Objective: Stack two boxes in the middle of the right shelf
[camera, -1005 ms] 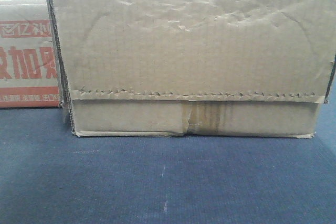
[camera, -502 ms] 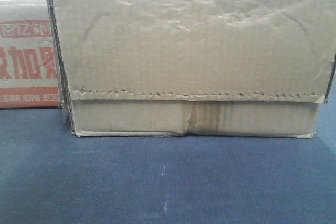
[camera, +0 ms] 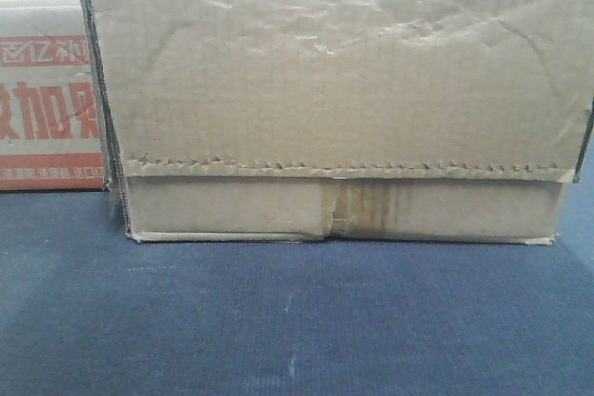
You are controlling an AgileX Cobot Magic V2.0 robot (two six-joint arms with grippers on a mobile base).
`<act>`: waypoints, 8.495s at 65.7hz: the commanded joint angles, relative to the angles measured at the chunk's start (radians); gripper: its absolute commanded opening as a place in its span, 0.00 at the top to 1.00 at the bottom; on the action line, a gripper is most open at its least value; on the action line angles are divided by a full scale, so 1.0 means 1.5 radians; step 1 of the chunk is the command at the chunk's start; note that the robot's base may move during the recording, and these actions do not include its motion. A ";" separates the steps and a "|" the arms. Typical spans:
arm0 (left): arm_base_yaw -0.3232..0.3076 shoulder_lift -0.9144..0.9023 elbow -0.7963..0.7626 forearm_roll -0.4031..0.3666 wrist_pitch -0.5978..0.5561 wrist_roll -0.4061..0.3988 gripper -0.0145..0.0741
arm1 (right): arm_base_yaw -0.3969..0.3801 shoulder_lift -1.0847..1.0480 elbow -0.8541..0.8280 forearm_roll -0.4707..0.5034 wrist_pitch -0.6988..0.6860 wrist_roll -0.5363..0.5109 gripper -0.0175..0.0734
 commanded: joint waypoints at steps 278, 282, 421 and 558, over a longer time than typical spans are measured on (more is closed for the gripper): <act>-0.294 1.190 -1.440 -0.061 0.770 -0.080 0.96 | -0.001 0.549 -0.601 -0.057 0.290 0.000 0.19; -0.296 1.209 -1.440 -0.067 0.770 -0.087 0.96 | -0.001 0.549 -0.601 -0.057 0.290 0.000 0.19; -0.220 1.151 -1.348 -0.060 0.878 0.015 0.23 | 0.111 0.874 -0.981 0.014 0.666 -0.031 0.19; -0.240 1.230 -1.247 -0.009 0.878 -0.010 0.71 | 0.111 1.087 -0.981 0.014 0.678 -0.031 0.84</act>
